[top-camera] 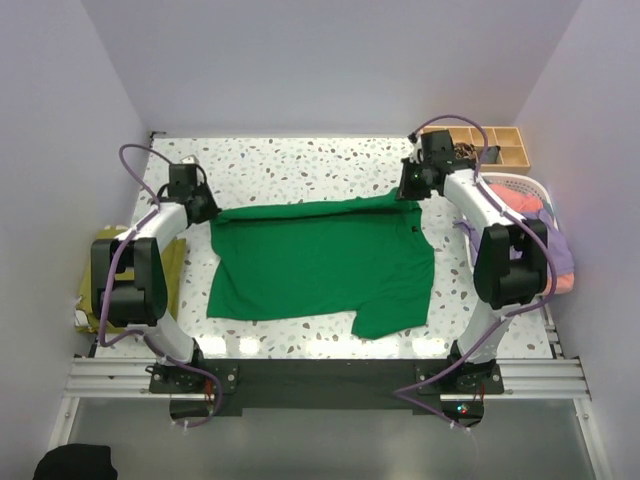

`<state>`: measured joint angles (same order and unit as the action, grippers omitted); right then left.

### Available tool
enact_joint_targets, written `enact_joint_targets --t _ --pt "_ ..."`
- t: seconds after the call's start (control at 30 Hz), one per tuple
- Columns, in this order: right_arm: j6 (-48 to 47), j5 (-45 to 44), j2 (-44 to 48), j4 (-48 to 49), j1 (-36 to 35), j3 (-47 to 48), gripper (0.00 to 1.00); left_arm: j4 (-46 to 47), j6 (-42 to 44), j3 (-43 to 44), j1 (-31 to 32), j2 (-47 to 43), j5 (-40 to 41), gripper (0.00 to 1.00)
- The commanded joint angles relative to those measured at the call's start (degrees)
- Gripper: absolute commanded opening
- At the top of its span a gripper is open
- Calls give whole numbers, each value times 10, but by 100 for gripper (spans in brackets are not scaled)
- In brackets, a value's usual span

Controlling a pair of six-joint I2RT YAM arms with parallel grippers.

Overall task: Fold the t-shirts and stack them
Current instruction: Fold the flattened tshirt in 1/3 of the way

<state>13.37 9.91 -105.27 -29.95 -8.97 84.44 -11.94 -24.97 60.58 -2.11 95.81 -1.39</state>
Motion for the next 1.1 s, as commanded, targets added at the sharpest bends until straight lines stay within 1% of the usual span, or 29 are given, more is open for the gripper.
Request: enact_joint_targets --t 0.0,0.1,0.13,0.33,0.37,0.4,0.43,0.47,0.5,0.53,0.57,0.63,0.7,0.8,0.87,0.93,1.07 --pt "4 -38 22 -32 -4 -9 0 -7 -6 -10 1 -21 13 0" --pt "6 -49 21 -41 -10 -24 0 -15 -6 -17 1 -22 12 0" --pt "10 -58 21 -41 -10 -31 0 -16 -6 -19 1 -23 26 0" --pt "11 -60 15 -78 -24 -55 0 -41 3 -22 1 -15 27 0" --pt "11 -67 17 -81 -27 -60 0 -46 4 -23 2 -13 31 4" --pt "12 -74 19 -89 -34 -67 0 -55 6 -23 1 -12 35 12" --pt "15 -79 22 -90 -37 -78 17 -59 6 -24 2 -13 38 23" --pt "17 -85 30 -91 -38 -82 25 -62 7 -24 2 -16 43 33" --pt "21 -97 36 -91 -39 -86 35 -67 7 -24 3 -19 45 51" --pt "27 -111 46 -86 -39 -97 47 -68 6 -25 2 -24 48 61" --pt "28 -119 55 -81 -39 -101 62 -69 6 -26 2 -35 54 67" --pt "32 -135 80 -59 -39 -106 64 -70 4 -24 3 -46 64 77" --pt "35 -137 84 -41 -39 -99 65 -63 6 -16 3 -56 60 79" --pt "39 -140 70 -15 -39 -79 65 -48 5 4 3 -54 39 80" --pt "39 -130 43 3 -39 -65 65 -35 6 12 4 -44 17 81" --pt "39 -121 7 0 -39 -39 65 -23 6 26 7 -34 -14 81" --pt "44 -102 -36 9 -39 -17 64 -10 3 40 17 -5 -33 81"
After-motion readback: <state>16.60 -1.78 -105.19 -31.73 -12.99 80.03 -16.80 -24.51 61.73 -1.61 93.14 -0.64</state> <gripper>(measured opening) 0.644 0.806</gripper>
